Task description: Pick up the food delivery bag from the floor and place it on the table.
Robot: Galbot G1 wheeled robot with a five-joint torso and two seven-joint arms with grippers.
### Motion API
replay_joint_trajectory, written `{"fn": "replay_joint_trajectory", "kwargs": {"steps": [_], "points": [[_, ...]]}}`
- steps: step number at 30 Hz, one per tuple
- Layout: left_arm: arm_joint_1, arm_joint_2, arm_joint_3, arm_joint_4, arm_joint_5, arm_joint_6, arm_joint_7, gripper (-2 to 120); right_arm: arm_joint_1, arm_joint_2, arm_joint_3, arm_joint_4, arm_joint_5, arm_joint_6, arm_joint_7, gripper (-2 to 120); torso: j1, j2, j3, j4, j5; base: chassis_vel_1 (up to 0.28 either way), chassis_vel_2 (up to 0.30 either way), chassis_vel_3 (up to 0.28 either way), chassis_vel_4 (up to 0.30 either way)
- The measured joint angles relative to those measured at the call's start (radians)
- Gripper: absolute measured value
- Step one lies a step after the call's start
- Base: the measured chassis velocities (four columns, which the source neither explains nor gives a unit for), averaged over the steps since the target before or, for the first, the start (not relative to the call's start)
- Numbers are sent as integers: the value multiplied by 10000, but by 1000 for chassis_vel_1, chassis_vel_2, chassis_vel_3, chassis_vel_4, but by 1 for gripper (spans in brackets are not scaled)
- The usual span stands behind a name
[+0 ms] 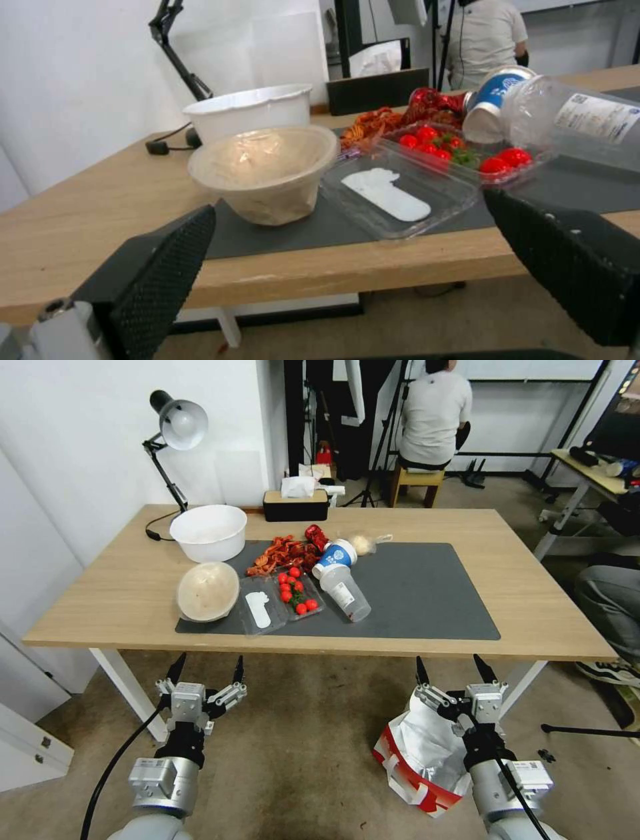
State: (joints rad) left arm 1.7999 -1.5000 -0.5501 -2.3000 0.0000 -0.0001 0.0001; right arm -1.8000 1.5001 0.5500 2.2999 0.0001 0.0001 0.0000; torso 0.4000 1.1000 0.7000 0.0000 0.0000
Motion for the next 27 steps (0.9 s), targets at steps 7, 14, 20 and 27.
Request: {"fn": "replay_joint_trajectory", "kwargs": {"steps": [7, 14, 20, 27], "points": [[0, 0, 0, 0, 0, 0, 0, 100, 0, 0, 0, 0, 0, 0, 0, 100, 0, 0, 0, 0, 0, 0, 0, 0, 0], [1, 1, 7, -6, -15, 8, -10, 100, 0, 0, 0, 0, 0, 0, 1, 100, 0, 0, 0, 0, 0, 0, 0, 0, 0], [4, 42, 354, -261, -615, 600, -457, 100, -33, -31, -4, 96, 71, -468, -6, 100, 0, 0, 0, 1, 1, 0, 0, 0, 0], [15, 178, 1392, -983, -2341, 2233, -1672, 100, -165, -150, -28, 569, 402, -2205, -101, 100, 0, 0, 0, 0, 1, 0, 0, 0, 0]]}}
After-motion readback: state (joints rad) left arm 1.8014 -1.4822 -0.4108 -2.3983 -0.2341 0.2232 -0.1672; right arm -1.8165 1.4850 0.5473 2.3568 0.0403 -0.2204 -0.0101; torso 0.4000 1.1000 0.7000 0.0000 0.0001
